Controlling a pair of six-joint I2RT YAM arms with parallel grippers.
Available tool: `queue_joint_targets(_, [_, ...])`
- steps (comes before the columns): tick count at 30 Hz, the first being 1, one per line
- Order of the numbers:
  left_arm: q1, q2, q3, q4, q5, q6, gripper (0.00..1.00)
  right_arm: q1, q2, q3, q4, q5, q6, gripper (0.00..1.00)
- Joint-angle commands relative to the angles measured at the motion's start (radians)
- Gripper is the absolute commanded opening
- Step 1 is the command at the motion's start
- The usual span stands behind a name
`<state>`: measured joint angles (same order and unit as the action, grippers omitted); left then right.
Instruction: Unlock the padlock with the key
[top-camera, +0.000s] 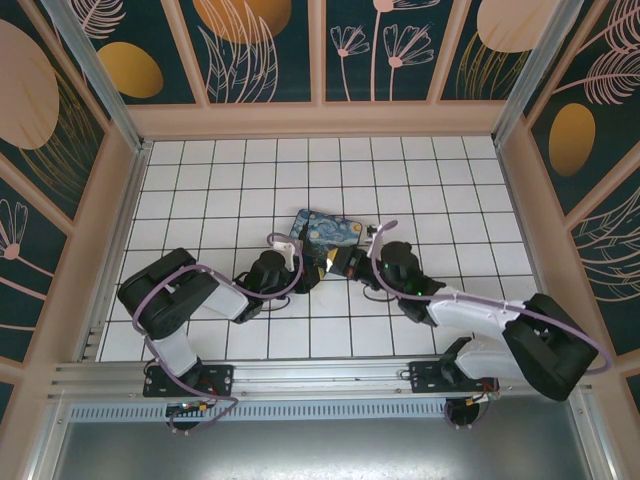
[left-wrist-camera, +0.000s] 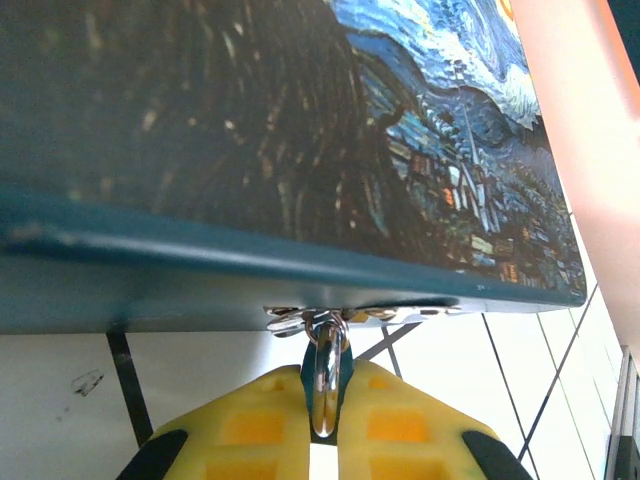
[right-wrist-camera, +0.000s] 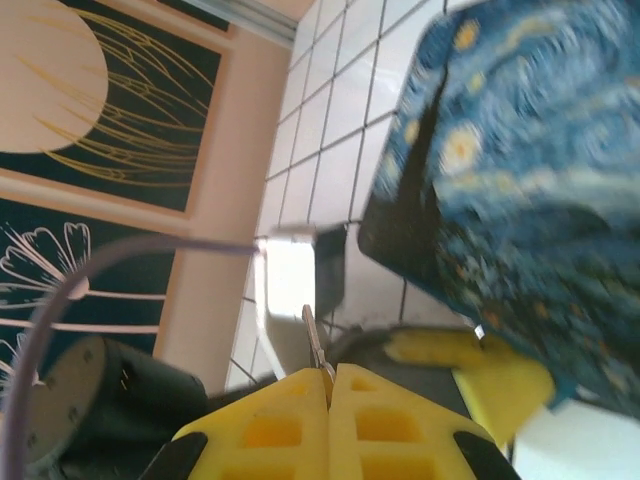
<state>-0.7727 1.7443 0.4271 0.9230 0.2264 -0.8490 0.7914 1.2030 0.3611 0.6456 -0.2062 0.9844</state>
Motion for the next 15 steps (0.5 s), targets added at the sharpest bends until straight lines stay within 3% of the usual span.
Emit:
queue_joint_targets(1, [0.0, -0.023, 0.022, -0.024, 0.009, -0.018, 0.0, 0.032, -0.07, -0.06, 0.017, 0.059, 0.045, 0.0])
queue_joint_targets(15, [0.021, -0.077, 0.036, -0.028, 0.136, -0.103, 0.0, 0.116, -0.1, -0.267, 0.122, 0.144, 0.146, 0.0])
